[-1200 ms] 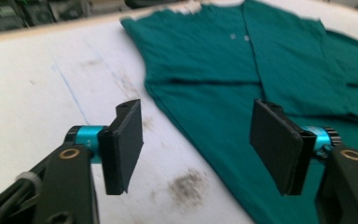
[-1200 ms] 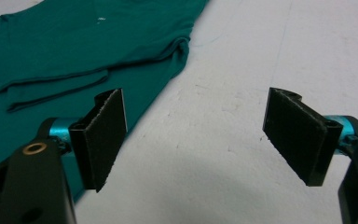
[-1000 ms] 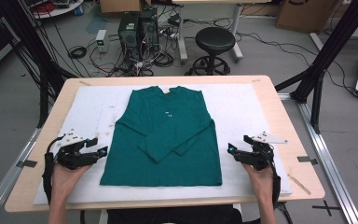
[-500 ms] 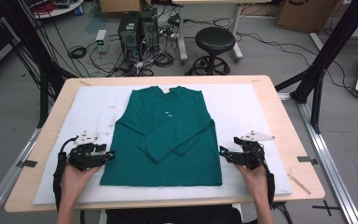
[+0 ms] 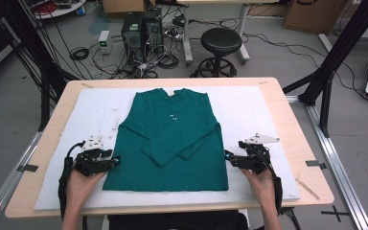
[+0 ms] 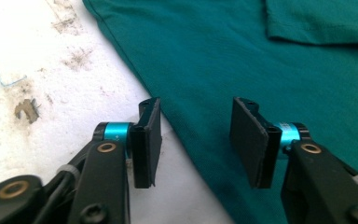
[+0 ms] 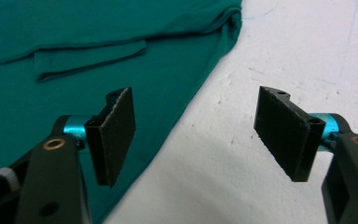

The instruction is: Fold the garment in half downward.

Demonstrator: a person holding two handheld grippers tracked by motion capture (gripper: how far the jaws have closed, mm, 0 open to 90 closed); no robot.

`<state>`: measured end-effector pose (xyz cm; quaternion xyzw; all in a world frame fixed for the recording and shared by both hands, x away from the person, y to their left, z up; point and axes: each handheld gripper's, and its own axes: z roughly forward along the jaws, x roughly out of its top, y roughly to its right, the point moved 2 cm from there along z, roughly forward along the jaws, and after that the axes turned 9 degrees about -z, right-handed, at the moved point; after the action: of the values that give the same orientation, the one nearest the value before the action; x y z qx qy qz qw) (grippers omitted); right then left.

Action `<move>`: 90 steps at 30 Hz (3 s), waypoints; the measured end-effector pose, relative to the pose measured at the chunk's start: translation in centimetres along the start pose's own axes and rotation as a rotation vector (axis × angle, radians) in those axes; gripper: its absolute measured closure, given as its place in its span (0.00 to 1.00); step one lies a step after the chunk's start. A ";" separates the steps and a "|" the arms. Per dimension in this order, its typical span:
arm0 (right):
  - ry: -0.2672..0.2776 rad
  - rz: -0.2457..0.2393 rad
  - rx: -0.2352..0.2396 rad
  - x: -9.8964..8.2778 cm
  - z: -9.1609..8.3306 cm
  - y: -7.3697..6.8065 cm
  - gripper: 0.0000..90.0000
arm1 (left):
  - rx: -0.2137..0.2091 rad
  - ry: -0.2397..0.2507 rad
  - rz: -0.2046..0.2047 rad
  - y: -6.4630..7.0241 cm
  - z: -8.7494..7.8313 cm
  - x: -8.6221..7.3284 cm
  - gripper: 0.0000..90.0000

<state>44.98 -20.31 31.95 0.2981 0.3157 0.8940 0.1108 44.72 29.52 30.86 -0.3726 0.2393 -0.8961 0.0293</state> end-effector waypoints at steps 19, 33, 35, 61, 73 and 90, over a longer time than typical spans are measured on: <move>-0.106 -0.057 -0.009 0.1 3.2 -2.7 0.76 | -0.091 0.030 0.015 0.2 0.1 -0.4 0.95; -0.094 -0.050 0.102 -0.1 2.6 -2.5 0.98 | -0.139 0.021 0.038 0.2 -0.6 -0.8 0.96; -0.090 -0.049 0.115 -0.3 2.2 -2.5 0.98 | -0.153 0.013 0.041 0.4 -0.9 -1.1 0.96; -0.008 -0.146 0.168 -4.4 -3.6 -5.8 0.98 | -0.255 0.033 0.129 4.2 -5.3 -5.6 0.96; 0.006 -0.146 0.214 -6.3 -5.9 -7.0 0.98 | -0.309 -0.001 0.128 5.3 -6.4 -7.6 0.96; 0.084 -0.109 0.158 -4.1 -4.8 -5.9 0.38 | -0.324 0.127 0.087 4.4 -6.6 -3.6 0.47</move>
<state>45.45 -19.69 23.32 0.2504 0.4052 0.8707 0.1220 42.28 29.14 22.47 -0.3044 0.3979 -0.8654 -0.0077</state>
